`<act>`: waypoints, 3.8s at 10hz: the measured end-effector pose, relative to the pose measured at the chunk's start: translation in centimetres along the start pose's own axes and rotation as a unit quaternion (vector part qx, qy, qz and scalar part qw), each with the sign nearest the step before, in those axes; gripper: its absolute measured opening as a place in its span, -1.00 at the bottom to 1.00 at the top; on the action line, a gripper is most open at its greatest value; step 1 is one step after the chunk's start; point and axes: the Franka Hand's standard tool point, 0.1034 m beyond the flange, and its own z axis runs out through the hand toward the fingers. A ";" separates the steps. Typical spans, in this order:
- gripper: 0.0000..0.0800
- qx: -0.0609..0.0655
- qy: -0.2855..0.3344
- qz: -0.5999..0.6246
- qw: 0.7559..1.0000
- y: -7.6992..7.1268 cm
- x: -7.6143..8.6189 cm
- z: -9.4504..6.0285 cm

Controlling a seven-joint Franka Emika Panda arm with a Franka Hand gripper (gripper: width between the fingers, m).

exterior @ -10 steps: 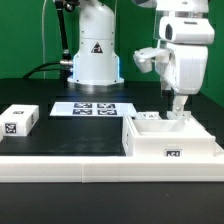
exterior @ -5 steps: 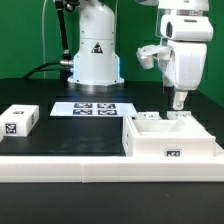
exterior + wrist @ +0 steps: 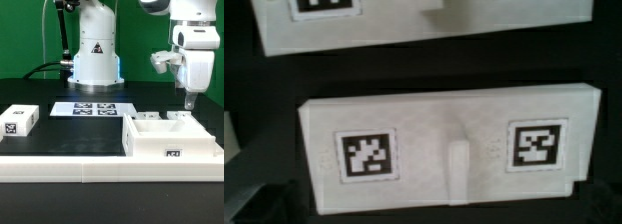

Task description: Assemble cabinet

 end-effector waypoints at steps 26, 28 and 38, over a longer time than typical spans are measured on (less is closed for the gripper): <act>-0.82 -0.001 0.013 0.007 1.000 -1.0 -1.4 1.8; -0.82 -0.005 -0.003 0.002 1.000 -0.6 -3.1 -0.4; -0.82 -0.018 -0.001 -0.009 1.000 3.0 -6.3 -1.3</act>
Offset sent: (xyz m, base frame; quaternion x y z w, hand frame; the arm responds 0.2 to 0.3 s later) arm 0.0000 0.0000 0.0000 0.0000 0.0000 0.0000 1.0000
